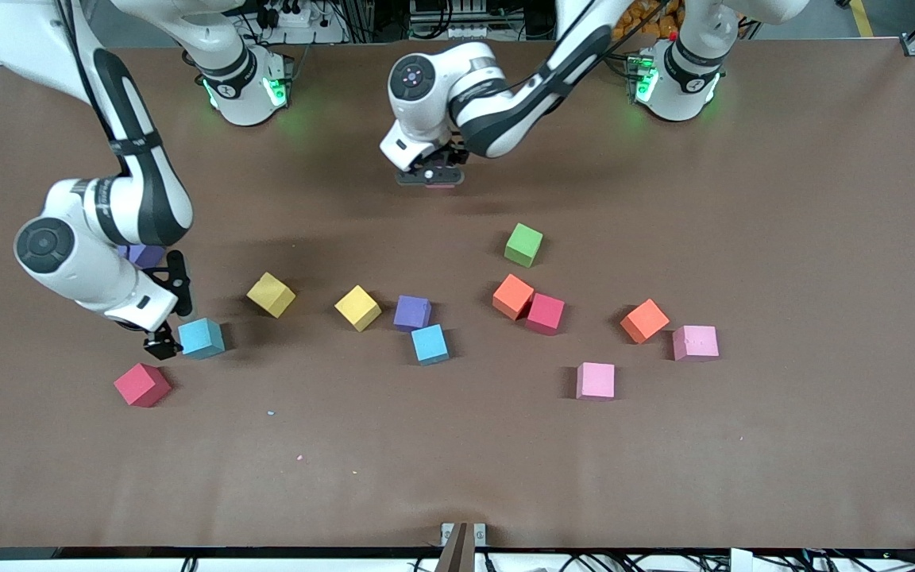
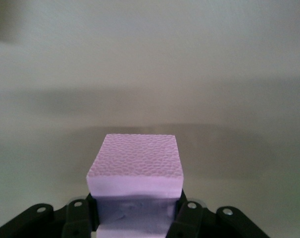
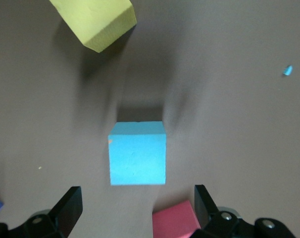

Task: Arrange 11 blocks into digit 3
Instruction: 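Place the lavender block with the left gripper while the right gripper grasps cyan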

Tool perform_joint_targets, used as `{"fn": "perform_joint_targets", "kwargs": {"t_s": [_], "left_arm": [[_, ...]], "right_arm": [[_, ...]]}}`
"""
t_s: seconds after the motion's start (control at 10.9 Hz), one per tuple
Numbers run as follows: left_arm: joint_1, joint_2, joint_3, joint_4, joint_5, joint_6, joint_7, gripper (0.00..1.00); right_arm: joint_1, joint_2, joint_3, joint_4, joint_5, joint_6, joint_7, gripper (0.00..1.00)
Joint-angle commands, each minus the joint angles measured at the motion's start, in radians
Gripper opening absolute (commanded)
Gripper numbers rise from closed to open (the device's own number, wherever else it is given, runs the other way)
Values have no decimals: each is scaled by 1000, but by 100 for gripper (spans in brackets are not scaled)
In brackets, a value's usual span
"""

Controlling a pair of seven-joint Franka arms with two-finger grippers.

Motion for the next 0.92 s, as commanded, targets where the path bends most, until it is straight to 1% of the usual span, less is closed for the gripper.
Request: {"fn": "perform_joint_targets", "kwargs": {"t_s": [0.0, 0.09, 0.28, 0.64, 0.74, 0.83], "left_arm": [[-23, 59, 8, 35, 61, 39, -12, 23], [-23, 65, 8, 32, 88, 40, 1, 23], [-12, 77, 8, 29, 95, 42, 43, 23], [22, 91, 10, 9, 95, 45, 60, 23], [23, 97, 10, 9, 95, 50, 64, 23], [35, 97, 10, 9, 95, 51, 64, 34]], "right_arm": [[-7, 17, 3, -41, 4, 87, -38, 100], [-8, 20, 3, -68, -1, 130, -38, 100], [-10, 43, 3, -92, -1, 187, -41, 100], [-19, 62, 3, -142, -1, 267, -41, 100], [-19, 62, 3, -142, -1, 267, -41, 100], [-17, 66, 3, -142, -1, 269, -39, 100]]}}
